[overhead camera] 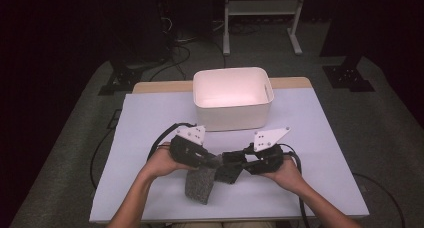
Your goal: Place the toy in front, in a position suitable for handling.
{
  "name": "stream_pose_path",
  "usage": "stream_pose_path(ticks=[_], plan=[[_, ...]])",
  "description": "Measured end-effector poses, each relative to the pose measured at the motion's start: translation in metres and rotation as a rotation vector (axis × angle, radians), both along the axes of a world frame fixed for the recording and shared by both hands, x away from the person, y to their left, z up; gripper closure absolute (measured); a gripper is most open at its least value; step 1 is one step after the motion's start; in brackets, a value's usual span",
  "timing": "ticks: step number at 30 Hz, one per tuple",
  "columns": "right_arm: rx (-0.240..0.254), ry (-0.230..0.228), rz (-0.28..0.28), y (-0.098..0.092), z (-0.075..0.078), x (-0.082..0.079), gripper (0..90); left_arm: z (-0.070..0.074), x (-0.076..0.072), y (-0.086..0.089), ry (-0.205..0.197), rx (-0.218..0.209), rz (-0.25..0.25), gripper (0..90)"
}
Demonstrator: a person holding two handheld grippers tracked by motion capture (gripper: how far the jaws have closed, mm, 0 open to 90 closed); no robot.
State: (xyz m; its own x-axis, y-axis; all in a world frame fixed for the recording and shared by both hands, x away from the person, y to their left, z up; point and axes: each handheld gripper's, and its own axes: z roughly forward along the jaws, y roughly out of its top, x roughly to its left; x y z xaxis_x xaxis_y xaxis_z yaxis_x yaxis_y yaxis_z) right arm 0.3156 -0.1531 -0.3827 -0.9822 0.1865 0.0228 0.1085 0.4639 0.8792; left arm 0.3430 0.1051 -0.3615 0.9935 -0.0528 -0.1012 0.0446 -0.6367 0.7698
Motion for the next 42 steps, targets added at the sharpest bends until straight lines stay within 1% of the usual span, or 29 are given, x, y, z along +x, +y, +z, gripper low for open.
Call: stream_pose_path(ticks=[2, 3, 4, 5, 6, 8, 11, 13, 14, 16, 17, 18, 21, 23, 24, 25, 26, 29, 32, 35, 38, 40, 42], plan=[[-0.029, 0.003, -0.003, -0.007, 0.002, -0.001, 64.1, -0.002, -0.001, -0.007, -0.002, 0.014, -0.011, 79.5], [-0.029, 0.003, -0.003, -0.007, 0.002, -0.001, 64.1, -0.002, -0.001, -0.007, -0.002, 0.014, -0.011, 79.4], [-0.039, 0.006, -0.002, -0.01, 0.002, -0.002, 64.1, -0.005, -0.001, -0.011, -0.006, 0.027, -0.018, 79.4], [-0.066, 0.017, -0.003, -0.019, 0.003, -0.003, 64.1, -0.006, -0.002, -0.015, -0.014, 0.046, -0.017, 79.1], [-0.075, 0.021, -0.002, -0.023, 0.002, -0.003, 64.1, -0.01, -0.002, -0.02, -0.018, 0.059, -0.021, 79.0], [-0.093, 0.031, -0.007, -0.03, 0.001, -0.004, 64.0, -0.013, -0.001, -0.025, -0.01, 0.057, -0.02, 79.0], [-0.115, 0.035, -0.013, -0.043, -0.003, -0.006, 64.1, -0.017, -0.001, -0.034, 0.001, 0.058, -0.032, 78.9], [-0.12, 0.047, -0.022, -0.053, -0.009, -0.008, 64.1, -0.018, -0.001, -0.037, 0.004, 0.059, -0.038, 78.8], [-0.12, 0.062, -0.027, -0.058, -0.013, -0.01, 64.1, -0.019, -0.001, -0.042, 0.0, 0.066, -0.046, 78.8], [-0.111, 0.079, -0.032, -0.068, -0.02, -0.011, 64.4, -0.02, -0.002, -0.046, -0.011, 0.09, -0.043, 78.7], [-0.111, 0.079, -0.032, -0.068, -0.02, -0.011, 64.4, -0.02, -0.002, -0.046, -0.011, 0.09, -0.043, 78.6], [-0.097, 0.089, -0.031, -0.076, -0.029, -0.014, 64.7, -0.019, -0.003, -0.049, -0.019, 0.098, -0.046, 78.5], [-0.088, 0.1, -0.035, -0.084, -0.037, -0.016, 64.9, -0.019, -0.004, -0.05, -0.026, 0.108, -0.047, 78.5], [-0.09, 0.103, -0.034, -0.086, -0.04, -0.016, 64.9, -0.02, -0.003, -0.05, -0.022, 0.111, -0.045, 78.5], [-0.093, 0.117, -0.039, -0.09, -0.044, -0.017, 65.1, -0.02, -0.002, -0.05, -0.017, 0.112, -0.045, 78.5], [-0.093, 0.117, -0.039, -0.09, -0.044, -0.017, 65.1, -0.02, -0.002, -0.05, -0.017, 0.112, -0.045, 78.5], [-0.093, 0.118, -0.042, -0.092, -0.047, -0.018, 64.9, -0.021, -0.001, -0.051, -0.014, 0.117, -0.049, 78.4], [-0.093, 0.123, -0.045, -0.093, -0.049, -0.018, 64.8, -0.022, -0.001, -0.051, -0.004, 0.115, -0.048, 78.2], [-0.096, 0.131, -0.047, -0.093, -0.05, -0.017, 64.1, -0.022, -0.002, -0.051, -0.011, 0.122, -0.05, 78.2], [-0.109, 0.116, -0.059, -0.094, -0.051, -0.019, 62.9, -0.022, -0.003, -0.052, -0.011, 0.128, -0.049, 78.2], [-0.135, 0.102, -0.076, -0.094, -0.052, -0.022, 62.1, -0.024, -0.003, -0.054, -0.009, 0.143, -0.056, 78.2], [-0.152, 0.102, -0.079, -0.095, -0.054, -0.023, 61.8, -0.025, -0.004, -0.055, -0.011, 0.145, -0.064, 78.2], [-0.152, 0.097, -0.084, -0.095, -0.054, -0.024, 61.7, -0.025, -0.004, -0.056, -0.009, 0.147, -0.064, 78.2]])
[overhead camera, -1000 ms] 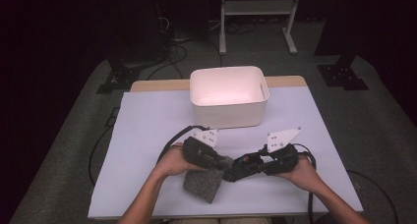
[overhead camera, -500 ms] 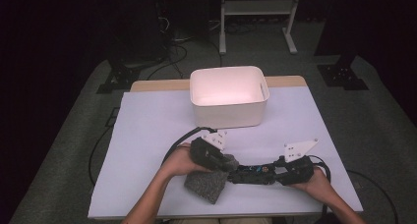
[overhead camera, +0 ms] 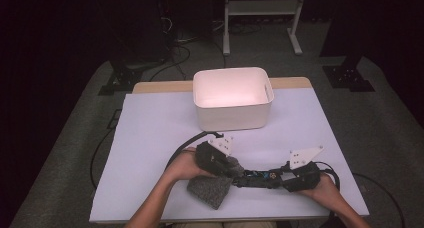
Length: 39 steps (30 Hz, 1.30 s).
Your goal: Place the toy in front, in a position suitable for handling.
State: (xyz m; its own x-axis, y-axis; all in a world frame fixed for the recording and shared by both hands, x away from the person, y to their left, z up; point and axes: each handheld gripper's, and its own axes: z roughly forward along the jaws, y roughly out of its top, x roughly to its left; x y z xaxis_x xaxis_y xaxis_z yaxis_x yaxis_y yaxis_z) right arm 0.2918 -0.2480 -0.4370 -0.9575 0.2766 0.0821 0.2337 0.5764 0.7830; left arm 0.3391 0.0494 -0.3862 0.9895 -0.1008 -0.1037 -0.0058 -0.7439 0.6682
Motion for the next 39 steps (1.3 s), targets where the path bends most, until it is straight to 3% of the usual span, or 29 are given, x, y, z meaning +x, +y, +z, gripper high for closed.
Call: stream_pose_path(ticks=[9, 17, 22, 30, 39], plan=[[-0.028, -0.021, 0.012, 0.016, 0.0, 0.005, 49.2, 0.0, 0.001, 0.001, 0.009, -0.003, -0.001, 78.2], [-0.082, -0.025, 0.084, 0.037, 0.001, 0.013, 53.9, 0.001, 0.002, 0.007, 0.006, 0.023, 0.012, 78.0], [-0.099, -0.031, 0.1, 0.043, 0.0, 0.015, 54.0, 0.001, 0.004, 0.015, 0.007, 0.021, 0.027, 78.0], [-0.133, -0.04, 0.114, 0.048, 0.002, 0.018, 54.8, 0.003, 0.004, 0.031, 0.014, -0.021, 0.056, 78.0], [-0.112, -0.045, 0.124, 0.066, 0.001, 0.021, 55.5, 0.01, 0.002, 0.057, 0.003, -0.053, 0.089, 77.9]])
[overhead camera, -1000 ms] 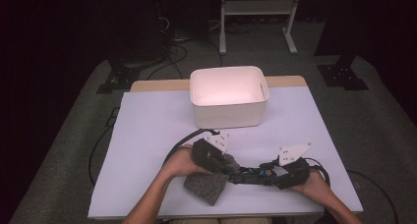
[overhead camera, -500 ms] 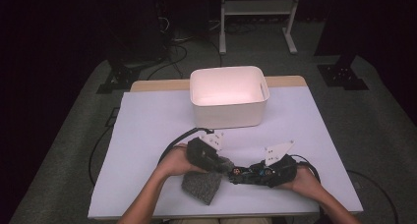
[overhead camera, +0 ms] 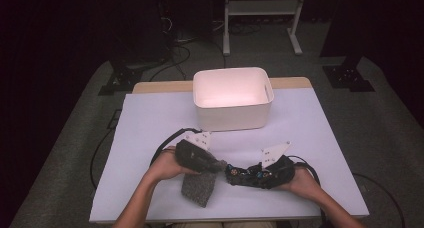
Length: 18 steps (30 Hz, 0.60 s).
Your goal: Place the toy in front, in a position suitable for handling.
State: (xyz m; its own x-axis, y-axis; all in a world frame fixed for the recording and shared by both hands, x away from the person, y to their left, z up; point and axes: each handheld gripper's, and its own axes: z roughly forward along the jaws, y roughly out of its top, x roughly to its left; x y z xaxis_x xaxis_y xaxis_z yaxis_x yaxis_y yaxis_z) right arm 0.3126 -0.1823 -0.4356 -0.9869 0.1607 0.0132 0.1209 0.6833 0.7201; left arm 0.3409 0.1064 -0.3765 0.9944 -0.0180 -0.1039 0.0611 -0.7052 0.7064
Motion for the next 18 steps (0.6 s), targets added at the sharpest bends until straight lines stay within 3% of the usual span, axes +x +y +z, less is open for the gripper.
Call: stream_pose_path(ticks=[10, 15, 18], plan=[[0.045, -0.012, 0.087, 0.048, 0.001, 0.01, 55.4, 0.01, -0.005, 0.019, -0.005, 0.019, 0.013, 77.9], [0.023, -0.014, 0.122, 0.071, -0.001, 0.014, 55.4, 0.001, -0.004, 0.022, 0.003, 0.084, 0.019, 77.8], [0.031, -0.024, 0.12, 0.071, -0.002, 0.013, 55.3, -0.002, -0.004, 0.024, 0.014, 0.058, 0.021, 77.8]])
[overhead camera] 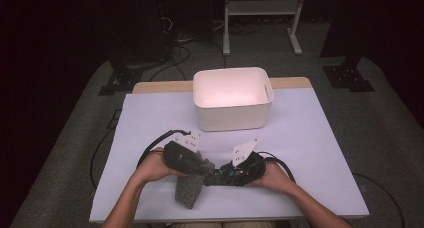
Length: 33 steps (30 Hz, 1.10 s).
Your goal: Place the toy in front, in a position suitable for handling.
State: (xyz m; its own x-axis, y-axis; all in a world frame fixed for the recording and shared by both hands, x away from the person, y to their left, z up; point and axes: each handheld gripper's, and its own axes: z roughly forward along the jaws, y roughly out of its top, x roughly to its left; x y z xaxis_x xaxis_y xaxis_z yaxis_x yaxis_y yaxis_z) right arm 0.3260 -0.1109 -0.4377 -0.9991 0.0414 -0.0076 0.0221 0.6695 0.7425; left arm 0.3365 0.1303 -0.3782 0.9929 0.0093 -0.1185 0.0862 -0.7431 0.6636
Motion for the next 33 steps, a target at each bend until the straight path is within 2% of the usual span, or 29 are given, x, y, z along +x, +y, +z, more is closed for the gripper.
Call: stream_pose_path(ticks=[3, 5, 7, 12, 15, 17, 18, 26, 32, 33], plan=[[-0.003, 0.001, -0.005, -0.001, 0.001, -0.001, 53.7, -0.001, -0.001, -0.001, -0.002, 0.0, 0.0, 77.8], [-0.002, 0.015, -0.02, -0.005, 0.002, -0.002, 45.1, -0.001, -0.002, -0.001, -0.003, 0.003, 0.001, 77.8], [-0.012, 0.01, -0.039, -0.012, 0.003, -0.004, 45.0, -0.001, -0.002, -0.001, -0.004, 0.003, 0.0, 77.8], [0.023, 0.024, -0.095, -0.037, 0.004, -0.011, 46.6, -0.001, -0.001, -0.002, -0.003, 0.0, -0.001, 77.8], [0.035, 0.046, -0.106, -0.046, 0.001, -0.011, 56.7, 0.0, -0.001, -0.002, -0.007, 0.006, -0.004, 77.7], [0.04, 0.062, -0.086, -0.045, 0.001, -0.01, 65.2, 0.0, 0.0, -0.004, 0.001, 0.0, -0.008, 77.8], [0.037, 0.049, -0.083, -0.044, 0.001, -0.011, 65.4, 0.0, 0.0, -0.006, 0.004, -0.004, -0.019, 77.7], [0.037, 0.044, -0.083, -0.043, 0.001, -0.012, 65.8, 0.001, 0.001, -0.034, 0.013, 0.017, -0.071, 78.1], [0.037, 0.015, -0.082, -0.039, 0.001, -0.014, 65.8, 0.001, 0.001, -0.071, 0.007, 0.018, -0.135, 78.3], [0.037, 0.009, -0.082, -0.038, 0.001, -0.014, 65.9, 0.001, 0.001, -0.078, -0.002, 0.035, -0.149, 78.2]])
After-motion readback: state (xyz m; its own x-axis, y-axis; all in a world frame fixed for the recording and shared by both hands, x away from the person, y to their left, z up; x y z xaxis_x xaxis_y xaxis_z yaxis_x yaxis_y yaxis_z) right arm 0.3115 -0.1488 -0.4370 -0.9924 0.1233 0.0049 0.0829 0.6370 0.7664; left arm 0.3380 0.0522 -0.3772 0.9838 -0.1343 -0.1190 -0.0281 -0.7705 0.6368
